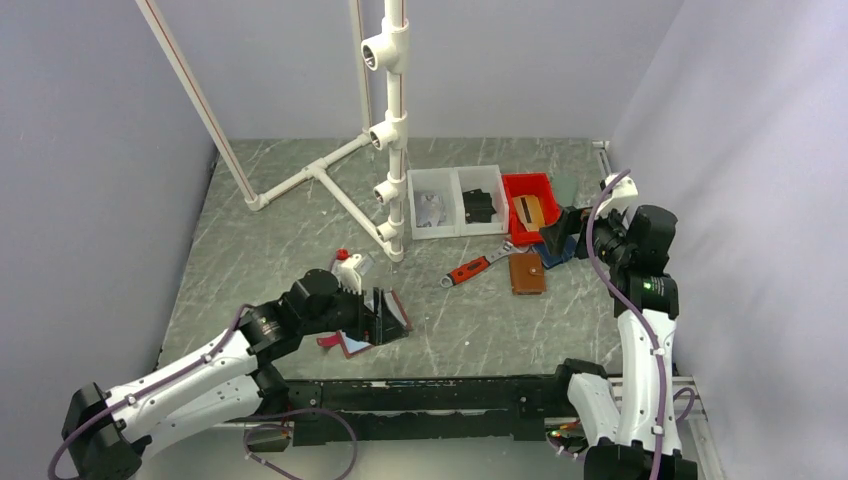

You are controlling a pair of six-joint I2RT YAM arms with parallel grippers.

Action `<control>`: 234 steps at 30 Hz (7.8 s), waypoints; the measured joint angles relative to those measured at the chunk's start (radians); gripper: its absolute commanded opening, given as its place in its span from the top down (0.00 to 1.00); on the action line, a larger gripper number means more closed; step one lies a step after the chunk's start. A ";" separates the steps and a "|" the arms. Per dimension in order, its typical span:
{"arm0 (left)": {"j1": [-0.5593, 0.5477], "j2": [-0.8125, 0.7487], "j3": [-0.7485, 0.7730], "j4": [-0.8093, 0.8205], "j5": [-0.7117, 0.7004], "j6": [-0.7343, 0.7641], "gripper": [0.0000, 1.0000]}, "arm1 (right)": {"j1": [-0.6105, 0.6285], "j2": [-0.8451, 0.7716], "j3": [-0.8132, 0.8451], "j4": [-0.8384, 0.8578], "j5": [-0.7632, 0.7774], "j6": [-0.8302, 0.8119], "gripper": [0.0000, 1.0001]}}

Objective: Take the credit cards out of the card holder
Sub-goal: Move the card holder to the center of the board.

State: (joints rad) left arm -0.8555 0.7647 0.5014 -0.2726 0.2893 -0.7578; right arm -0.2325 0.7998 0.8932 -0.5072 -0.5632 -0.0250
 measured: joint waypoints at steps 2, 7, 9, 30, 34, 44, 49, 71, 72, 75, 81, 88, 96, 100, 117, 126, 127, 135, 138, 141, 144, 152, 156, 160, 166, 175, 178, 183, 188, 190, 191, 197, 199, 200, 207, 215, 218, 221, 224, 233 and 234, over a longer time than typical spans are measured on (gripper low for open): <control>-0.004 -0.008 0.000 0.021 -0.028 0.006 0.01 | 0.000 -0.003 -0.007 -0.001 -0.005 -0.002 0.00; -0.004 -0.066 -0.038 0.098 -0.083 -0.009 0.01 | -0.001 -0.002 -0.018 -0.009 -0.043 -0.034 0.00; -0.004 -0.090 -0.065 0.111 -0.103 -0.021 0.00 | -0.002 -0.002 -0.021 -0.018 -0.071 -0.061 0.00; -0.008 0.104 -0.089 0.143 -0.069 0.014 0.02 | 0.031 0.298 -0.032 -0.284 -0.191 -0.553 0.01; -0.009 0.102 -0.096 0.186 -0.074 0.013 0.01 | 0.082 0.303 -0.067 -0.275 -0.134 -0.565 0.01; -0.009 0.040 -0.184 0.212 -0.134 -0.006 0.01 | 0.181 0.353 -0.098 -0.244 -0.049 -0.626 0.00; -0.009 0.029 -0.185 0.213 -0.156 -0.015 0.01 | 0.199 0.362 -0.100 -0.237 -0.021 -0.641 0.01; -0.010 0.095 -0.185 0.208 -0.164 -0.034 0.01 | 0.294 0.444 -0.096 -0.185 0.149 -0.636 0.25; -0.010 0.097 -0.185 0.208 -0.164 -0.034 0.01 | 0.301 0.453 -0.095 -0.178 0.163 -0.632 0.26; -0.010 0.097 -0.185 0.208 -0.164 -0.041 0.01 | 0.315 0.483 -0.094 -0.158 0.206 -0.613 0.33; -0.010 0.097 -0.185 0.208 -0.165 -0.045 0.01 | 0.319 0.525 -0.079 -0.113 0.298 -0.563 0.43; -0.010 0.097 -0.185 0.208 -0.167 -0.049 0.01 | 0.319 0.598 -0.043 -0.067 0.355 -0.530 0.54; -0.010 0.098 -0.185 0.206 -0.174 -0.049 0.01 | 0.322 0.664 -0.029 -0.040 0.394 -0.507 0.65; -0.010 0.108 -0.185 0.206 -0.174 -0.049 0.01 | 0.328 0.681 -0.029 -0.034 0.409 -0.500 0.66; -0.010 0.083 -0.185 0.204 -0.175 -0.052 0.02 | 0.345 0.673 -0.028 -0.035 0.378 -0.492 0.42; -0.010 0.058 -0.185 0.186 -0.182 -0.052 0.01 | 0.189 0.618 -0.028 -0.082 0.320 -0.479 0.41; -0.010 0.055 -0.185 0.187 -0.182 -0.052 0.01 | 0.172 0.620 -0.028 -0.090 0.315 -0.479 0.41; -0.010 0.066 -0.185 0.187 -0.182 -0.052 0.02 | 0.165 0.703 -0.028 -0.129 0.223 -0.460 0.46; -0.010 0.063 -0.185 0.187 -0.182 -0.052 0.02 | 0.154 0.747 -0.020 -0.144 0.199 -0.445 0.49; -0.010 0.042 -0.189 0.185 -0.182 -0.054 0.02 | 0.138 0.765 -0.006 -0.153 0.174 -0.427 0.52; -0.010 0.015 -0.195 0.186 -0.182 -0.060 0.02 | 0.127 0.780 0.003 -0.159 0.157 -0.415 0.57; -0.010 0.006 -0.200 0.185 -0.182 -0.071 0.02 | 0.125 0.807 0.026 -0.177 0.138 -0.406 0.78; -0.010 0.006 -0.201 0.186 -0.182 -0.071 0.02 | 0.125 0.814 0.032 -0.185 0.118 -0.425 0.85; -0.010 0.014 -0.201 0.193 -0.181 -0.071 0.02 | 0.144 0.816 0.032 -0.196 0.104 -0.458 0.90; -0.010 0.052 -0.201 0.211 -0.173 -0.068 0.02 | 0.249 0.809 0.032 -0.225 0.088 -0.518 0.93; -0.010 0.091 -0.206 0.299 -0.154 -0.078 0.02 | 0.509 0.816 0.032 -0.226 0.058 -0.501 0.96; -0.010 0.119 -0.225 0.370 -0.149 -0.107 0.03 | 0.568 0.839 0.042 -0.229 0.024 -0.486 0.96; -0.010 0.172 -0.264 0.464 -0.148 -0.174 0.05 | 0.650 0.872 0.061 -0.229 -0.045 -0.480 0.83; -0.013 0.188 -0.272 0.541 -0.164 -0.234 0.08 | 0.671 0.875 0.061 -0.241 -0.098 -0.480 0.61; -0.022 0.197 -0.272 0.577 -0.178 -0.259 0.09 | 0.662 0.867 0.061 -0.246 -0.108 -0.480 0.59; -0.029 0.204 -0.272 0.592 -0.187 -0.270 0.09 | 0.654 0.860 0.061 -0.249 -0.114 -0.481 0.59; -0.098 0.284 -0.270 0.661 -0.246 -0.346 0.11 | 0.588 0.780 0.061 -0.271 -0.128 -0.507 0.57; -0.136 0.330 -0.259 0.665 -0.281 -0.377 0.12 | 0.571 0.753 0.061 -0.288 -0.129 -0.531 0.56; -0.161 0.357 -0.248 0.664 -0.301 -0.399 0.13 | 0.566 0.740 0.061 -0.299 -0.131 -0.546 0.56; -0.395 0.523 -0.092 0.559 -0.515 -0.595 0.14 | 0.538 0.656 0.061 -0.344 -0.159 -0.607 0.56; -0.475 0.645 0.109 0.281 -0.687 -0.795 0.14 | 0.515 0.623 0.061 -0.360 -0.175 -0.631 0.55; -0.475 0.647 0.101 0.248 -0.710 -0.837 0.14 | 0.515 0.623 0.061 -0.361 -0.175 -0.635 0.55; -0.475 0.647 0.082 0.246 -0.727 -0.869 0.15 | 0.514 0.622 0.061 -0.360 -0.175 -0.637 0.55; -0.475 0.647 0.071 0.267 -0.740 -0.902 0.16 | 0.514 0.622 0.061 -0.360 -0.175 -0.638 0.55; -0.475 0.645 0.018 0.350 -0.784 -1.009 0.21 | 0.514 0.622 0.061 -0.361 -0.176 -0.638 0.55; -0.475 0.645 0.014 0.356 -0.790 -1.018 0.21 | 0.514 0.622 0.061 -0.361 -0.176 -0.639 0.55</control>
State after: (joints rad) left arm -1.3300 1.4101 0.5152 0.0837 -0.5011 -1.7760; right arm 0.2817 1.4220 0.9543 -0.8680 -0.7395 -0.6636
